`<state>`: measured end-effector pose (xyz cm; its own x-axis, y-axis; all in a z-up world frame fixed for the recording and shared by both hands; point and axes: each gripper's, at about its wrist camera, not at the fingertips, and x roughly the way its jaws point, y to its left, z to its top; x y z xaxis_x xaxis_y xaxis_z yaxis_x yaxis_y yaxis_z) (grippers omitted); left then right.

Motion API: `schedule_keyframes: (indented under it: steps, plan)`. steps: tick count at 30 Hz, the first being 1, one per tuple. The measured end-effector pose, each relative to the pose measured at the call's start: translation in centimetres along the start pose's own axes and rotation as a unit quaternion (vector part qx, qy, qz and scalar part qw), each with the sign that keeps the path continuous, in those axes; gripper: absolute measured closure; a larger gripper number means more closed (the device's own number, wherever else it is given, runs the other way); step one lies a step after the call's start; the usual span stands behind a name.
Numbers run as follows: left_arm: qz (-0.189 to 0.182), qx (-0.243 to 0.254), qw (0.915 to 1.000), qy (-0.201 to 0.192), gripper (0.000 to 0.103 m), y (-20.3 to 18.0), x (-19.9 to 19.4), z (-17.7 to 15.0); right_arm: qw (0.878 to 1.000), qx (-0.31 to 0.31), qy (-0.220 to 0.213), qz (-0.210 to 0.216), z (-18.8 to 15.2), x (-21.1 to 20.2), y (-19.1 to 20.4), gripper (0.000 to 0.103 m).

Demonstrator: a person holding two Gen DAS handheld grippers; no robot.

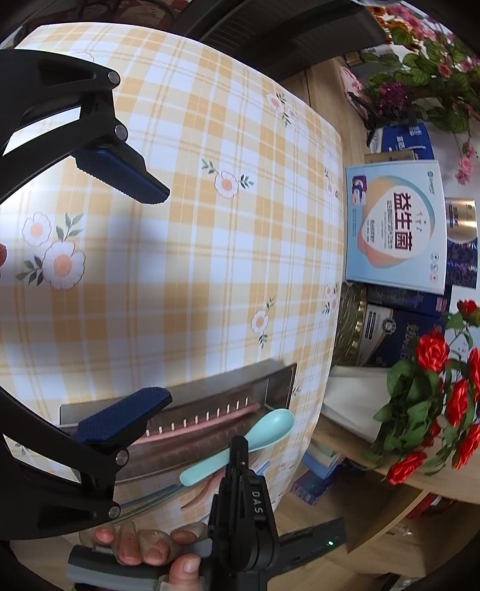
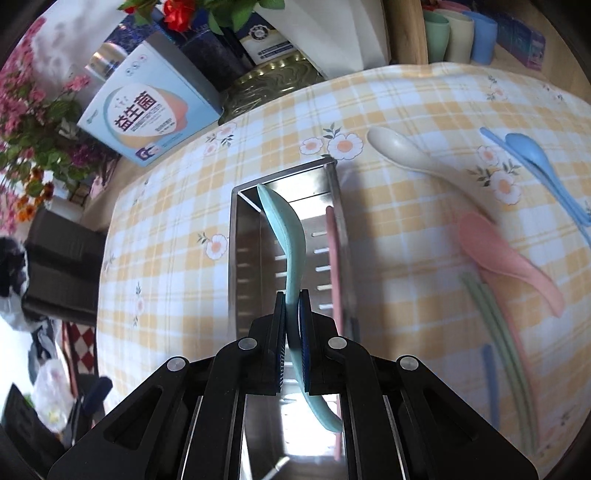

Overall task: Organize utensils
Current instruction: 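Lower the teal spoon into the steel caddy with the right tool and open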

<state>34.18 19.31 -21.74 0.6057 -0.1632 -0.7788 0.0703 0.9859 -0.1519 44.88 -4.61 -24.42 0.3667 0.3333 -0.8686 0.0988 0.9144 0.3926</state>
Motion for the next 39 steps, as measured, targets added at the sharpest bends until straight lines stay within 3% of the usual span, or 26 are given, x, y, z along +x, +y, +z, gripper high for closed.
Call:
schedule_keyframes:
  steps: [13,24,26,27,28,32,35,37,39]
  plan:
    - [0.018,-0.024,0.9996,0.001,0.006,2.1,0.1,0.2,0.999,-0.029,0.01,-0.037,0.7,3.1,0.4,0.096]
    - [0.019,-0.022,0.9996,0.004,0.006,0.8,-0.5,0.4,0.998,-0.058,-0.002,-0.003,1.2,2.0,0.7,0.094]
    - [0.02,-0.018,0.9996,0.003,0.006,0.3,-0.8,0.5,0.997,-0.072,-0.013,0.002,1.1,1.0,0.7,0.082]
    - [0.02,-0.017,0.9997,0.002,0.006,0.0,-1.0,0.6,0.996,-0.081,-0.022,0.004,1.0,0.2,0.6,0.064]
    - [0.02,-0.015,0.9997,0.002,0.006,-0.4,-1.2,0.7,0.995,-0.088,-0.034,0.009,0.8,-0.6,0.4,0.055]
    - [0.027,-0.014,0.9995,-0.004,0.006,-1.6,-2.1,0.9,0.993,-0.101,-0.06,0.021,0.2,-3.4,-1.0,0.05]
    - [0.029,-0.014,0.9995,-0.006,0.006,-2.6,-2.7,1.0,0.989,-0.115,-0.086,0.022,-0.6,-5.9,-2.4,0.041]
    - [0.036,-0.011,0.9993,-0.01,0.006,-3.4,-3.2,1.1,0.985,-0.135,-0.103,0.021,-1.2,-7.6,-3.2,0.021]
    - [0.037,-0.007,0.9992,-0.014,0.006,-4.2,-3.6,1.1,0.98,-0.157,-0.125,0.013,-1.9,-9.3,-4.0,0.016]
